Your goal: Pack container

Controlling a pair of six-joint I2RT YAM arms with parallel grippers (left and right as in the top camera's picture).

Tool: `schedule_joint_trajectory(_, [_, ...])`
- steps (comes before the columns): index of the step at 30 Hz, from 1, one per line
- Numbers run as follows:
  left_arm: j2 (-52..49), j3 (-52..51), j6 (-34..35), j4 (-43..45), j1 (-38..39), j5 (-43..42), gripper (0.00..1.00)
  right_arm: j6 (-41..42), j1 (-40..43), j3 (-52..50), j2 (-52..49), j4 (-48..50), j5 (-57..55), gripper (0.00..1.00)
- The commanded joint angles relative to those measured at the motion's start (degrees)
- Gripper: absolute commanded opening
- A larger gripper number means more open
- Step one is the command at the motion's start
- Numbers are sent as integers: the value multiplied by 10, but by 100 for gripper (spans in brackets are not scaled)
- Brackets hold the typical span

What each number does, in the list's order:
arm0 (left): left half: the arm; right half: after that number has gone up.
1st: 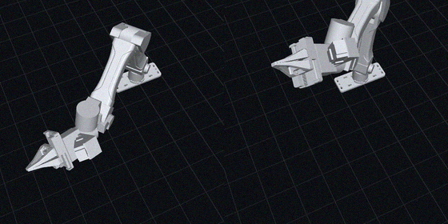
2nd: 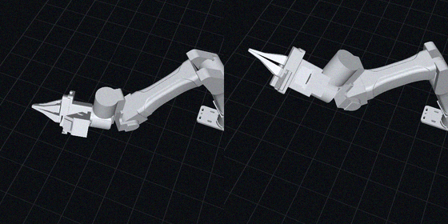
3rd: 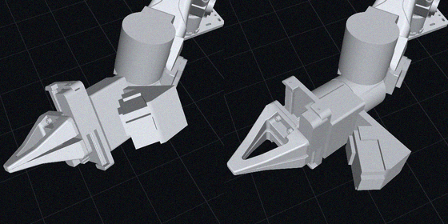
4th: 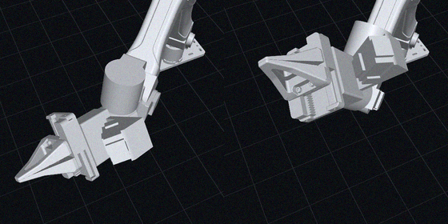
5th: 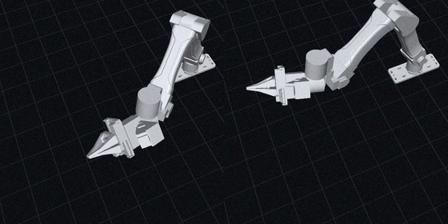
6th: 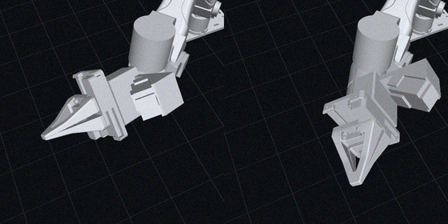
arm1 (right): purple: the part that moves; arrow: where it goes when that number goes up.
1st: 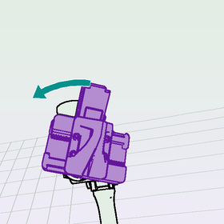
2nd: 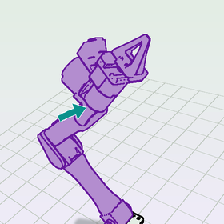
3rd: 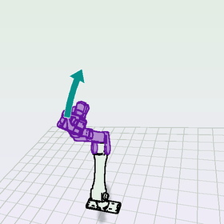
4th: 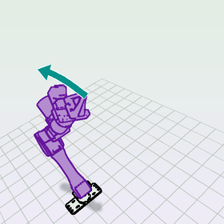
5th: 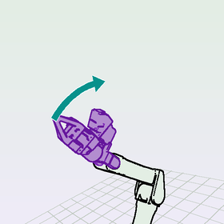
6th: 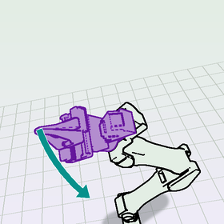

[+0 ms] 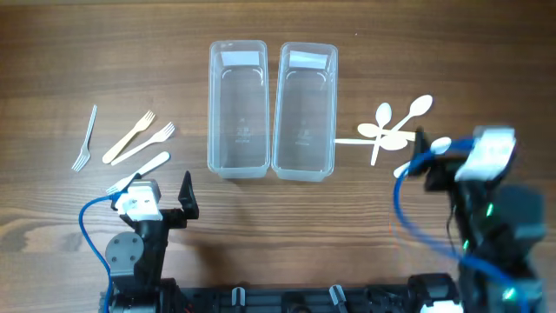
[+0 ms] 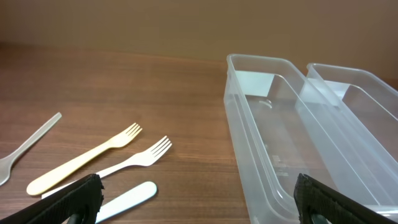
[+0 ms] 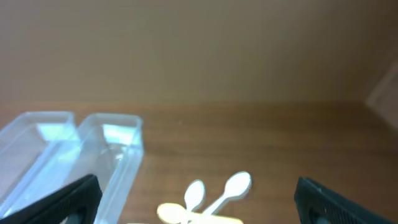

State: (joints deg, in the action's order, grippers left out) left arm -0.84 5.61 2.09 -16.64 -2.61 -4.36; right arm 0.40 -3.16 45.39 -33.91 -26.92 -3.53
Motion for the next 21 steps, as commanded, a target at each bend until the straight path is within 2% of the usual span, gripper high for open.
schedule_joint_trajectory(1, [5,-5,-1,2,3,-5,100,13,2,149,-161,-52,-7,100])
schedule_joint_trajectory(4, [5,-5,-1,2,3,-5,100,11,2,209,-251,-78,49,100])
schedule_joint_trajectory(13, [5,-5,-1,2,3,-5,100,76,2,212,-421,-128,53,98])
schedule_joint_trajectory(14, [5,-5,-1,2,3,-5,100,89,2,212,-447,-129,53,84])
schedule_joint_trajectory(15, [5,-5,-1,2,3,-5,100,93,2,212,-468,-130,53,61])
schedule_joint_trajectory(18, [5,-5,-1,2,3,-5,100,128,2,212,-511,-130,52,30])
schedule_joint_trajectory(19, [5,-5,-1,2,3,-5,100,142,2,212,-520,-130,47,24])
schedule_joint_trajectory(21, [5,-5,-1,2,3,-5,100,165,2,212,-536,-132,42,24])
